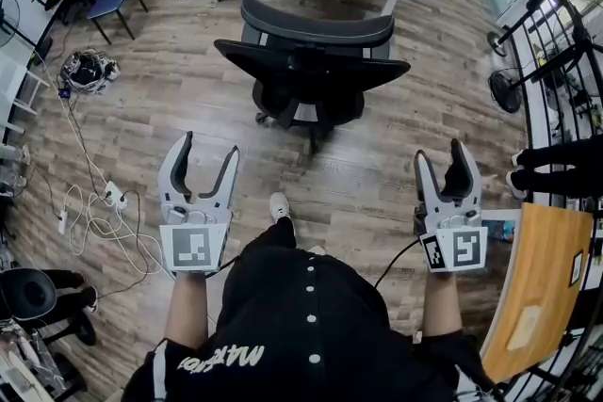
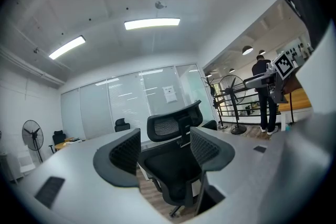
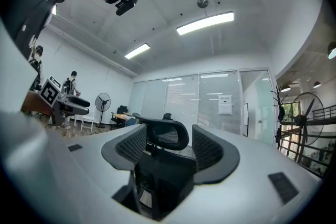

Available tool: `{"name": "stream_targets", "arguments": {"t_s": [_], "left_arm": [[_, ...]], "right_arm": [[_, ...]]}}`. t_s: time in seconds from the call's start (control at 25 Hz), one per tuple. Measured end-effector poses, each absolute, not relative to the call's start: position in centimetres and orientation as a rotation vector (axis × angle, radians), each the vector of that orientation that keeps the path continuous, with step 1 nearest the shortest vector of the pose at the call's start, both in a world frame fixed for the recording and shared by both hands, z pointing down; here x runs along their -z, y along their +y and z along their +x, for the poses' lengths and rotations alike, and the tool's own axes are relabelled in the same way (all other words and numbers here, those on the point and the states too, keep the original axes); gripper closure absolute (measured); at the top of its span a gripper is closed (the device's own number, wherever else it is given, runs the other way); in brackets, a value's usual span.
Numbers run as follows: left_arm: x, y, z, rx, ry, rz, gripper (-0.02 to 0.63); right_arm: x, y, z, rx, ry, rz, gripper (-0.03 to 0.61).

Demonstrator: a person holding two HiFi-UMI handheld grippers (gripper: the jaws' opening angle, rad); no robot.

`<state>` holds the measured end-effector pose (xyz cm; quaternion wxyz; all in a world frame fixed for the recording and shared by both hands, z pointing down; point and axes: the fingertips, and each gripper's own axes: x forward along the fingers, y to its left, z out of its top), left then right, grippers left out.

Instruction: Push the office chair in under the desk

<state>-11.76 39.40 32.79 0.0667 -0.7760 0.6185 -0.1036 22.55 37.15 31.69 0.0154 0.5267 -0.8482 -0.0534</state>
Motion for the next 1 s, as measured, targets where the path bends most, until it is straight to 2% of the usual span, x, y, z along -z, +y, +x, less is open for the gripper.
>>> {"name": "stream_targets", "arguments": {"t_s": [1.0], "left_arm": [[-34.4,28.9,-12.0,0.337,1.767,-2.449,0.304]], "right_arm": [[-31.9,28.2,18.7,0.267,-2.556,1.513,0.304]]}}
